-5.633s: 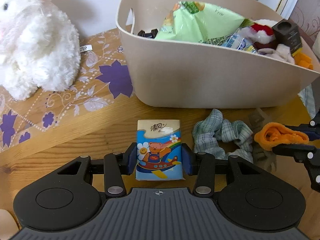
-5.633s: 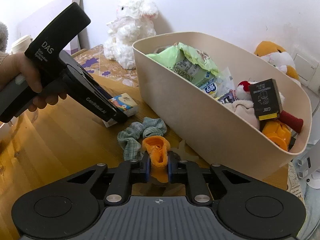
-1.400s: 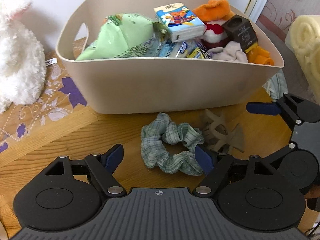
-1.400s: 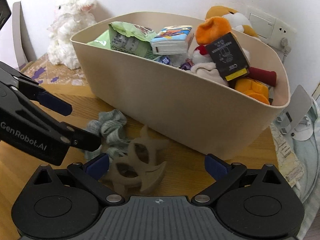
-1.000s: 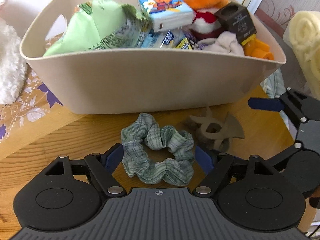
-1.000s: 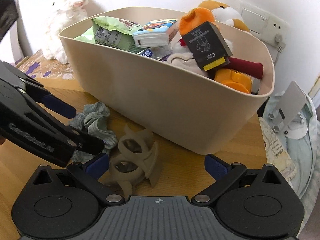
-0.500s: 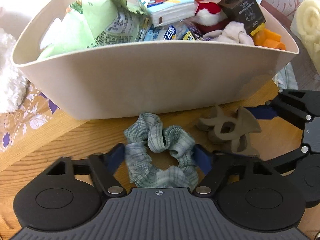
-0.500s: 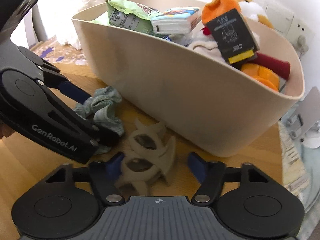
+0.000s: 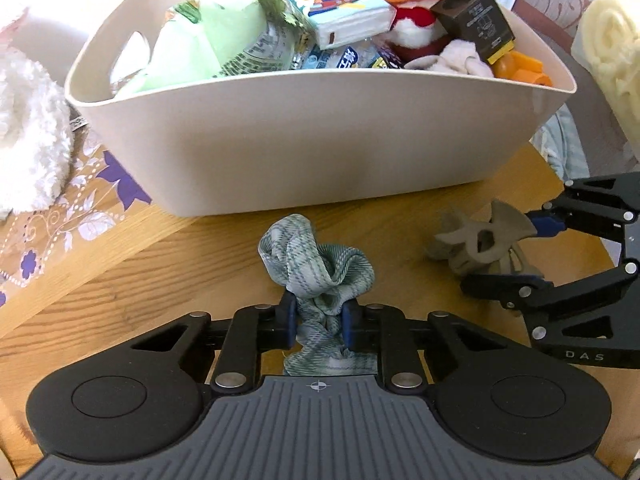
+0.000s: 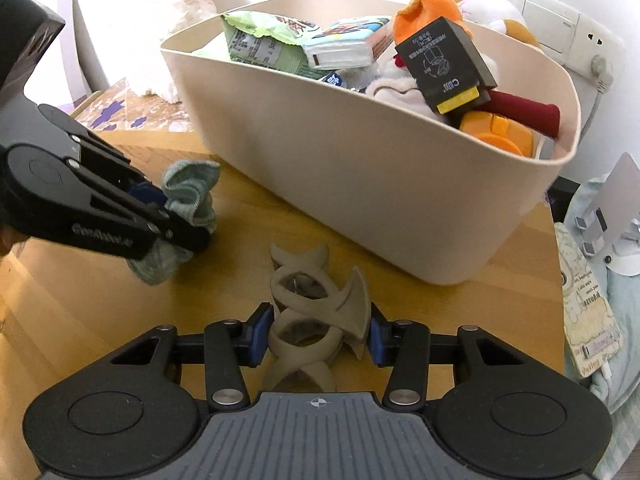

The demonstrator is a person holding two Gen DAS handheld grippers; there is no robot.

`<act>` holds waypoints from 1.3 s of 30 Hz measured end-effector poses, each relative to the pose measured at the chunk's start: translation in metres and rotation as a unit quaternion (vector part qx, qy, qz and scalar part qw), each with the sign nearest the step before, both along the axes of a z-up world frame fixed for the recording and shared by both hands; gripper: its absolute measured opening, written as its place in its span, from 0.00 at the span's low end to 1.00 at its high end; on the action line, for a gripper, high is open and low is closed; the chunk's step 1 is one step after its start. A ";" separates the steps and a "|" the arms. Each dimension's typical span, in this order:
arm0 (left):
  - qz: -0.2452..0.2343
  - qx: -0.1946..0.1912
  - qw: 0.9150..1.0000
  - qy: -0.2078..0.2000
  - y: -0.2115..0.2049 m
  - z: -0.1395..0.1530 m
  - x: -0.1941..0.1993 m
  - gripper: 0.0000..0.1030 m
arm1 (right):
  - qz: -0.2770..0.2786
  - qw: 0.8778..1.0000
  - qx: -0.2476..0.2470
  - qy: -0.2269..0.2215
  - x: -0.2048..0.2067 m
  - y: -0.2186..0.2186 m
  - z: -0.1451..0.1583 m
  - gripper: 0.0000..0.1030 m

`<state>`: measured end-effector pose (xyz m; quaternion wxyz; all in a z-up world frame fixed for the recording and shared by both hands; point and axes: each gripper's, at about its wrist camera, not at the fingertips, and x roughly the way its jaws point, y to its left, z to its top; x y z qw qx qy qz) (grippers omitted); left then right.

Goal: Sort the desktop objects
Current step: 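Grasp the green plaid scrunchie with the left tool while the right tool grasps the brown antler toy, then lift the scrunchie with the left tool over the basket while the right tool carries the antler toy there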

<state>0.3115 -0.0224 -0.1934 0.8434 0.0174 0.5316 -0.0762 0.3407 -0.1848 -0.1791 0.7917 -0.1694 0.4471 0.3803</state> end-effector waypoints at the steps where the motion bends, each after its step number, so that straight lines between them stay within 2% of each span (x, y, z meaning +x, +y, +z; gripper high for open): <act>1: 0.001 -0.001 1.000 -0.003 0.001 0.003 -0.002 0.20 | 0.000 1.000 0.002 0.002 -0.004 -0.003 0.000 0.43; 6: 0.000 -0.004 1.000 -0.021 0.004 0.020 -0.013 0.20 | 0.006 1.000 0.018 0.002 -0.014 -0.013 0.012 0.43; 10: -0.012 0.003 0.999 -0.048 0.002 0.040 -0.021 0.20 | 0.015 0.999 0.043 -0.005 -0.020 -0.022 0.035 0.43; 13: -0.022 0.005 0.997 -0.071 -0.015 0.058 -0.032 0.20 | 0.026 0.998 0.061 -0.018 -0.021 -0.028 0.056 0.43; 17: -0.028 0.005 0.995 -0.095 -0.010 0.080 -0.029 0.20 | 0.036 0.995 0.082 -0.036 -0.015 -0.036 0.085 0.43; 20: -0.030 0.009 0.993 -0.110 -0.011 0.088 0.002 0.20 | 0.038 0.993 0.095 -0.056 -0.012 -0.040 0.105 0.43; 22: -0.029 0.013 0.992 -0.121 -0.009 0.097 -0.005 0.20 | 0.041 0.992 0.098 -0.074 -0.009 -0.041 0.115 0.43; 24: -0.024 0.014 0.991 -0.134 -0.009 0.103 -0.002 0.20 | 0.042 0.990 0.102 -0.088 0.000 -0.041 0.122 0.43; 25: -0.021 0.014 0.990 -0.139 -0.004 0.116 -0.008 0.20 | 0.041 0.989 0.105 -0.093 0.004 -0.043 0.126 0.43; 29: -0.002 0.015 0.988 -0.157 -0.005 0.130 0.010 0.20 | 0.034 0.987 0.115 -0.108 0.026 -0.045 0.134 0.43; 34: 0.013 0.024 0.986 -0.165 -0.016 0.139 0.035 0.20 | 0.026 0.985 0.125 -0.117 0.061 -0.042 0.138 0.43; 39: 0.034 0.027 0.984 -0.173 -0.029 0.135 0.058 0.20 | 0.026 0.983 0.127 -0.130 0.095 -0.030 0.137 0.43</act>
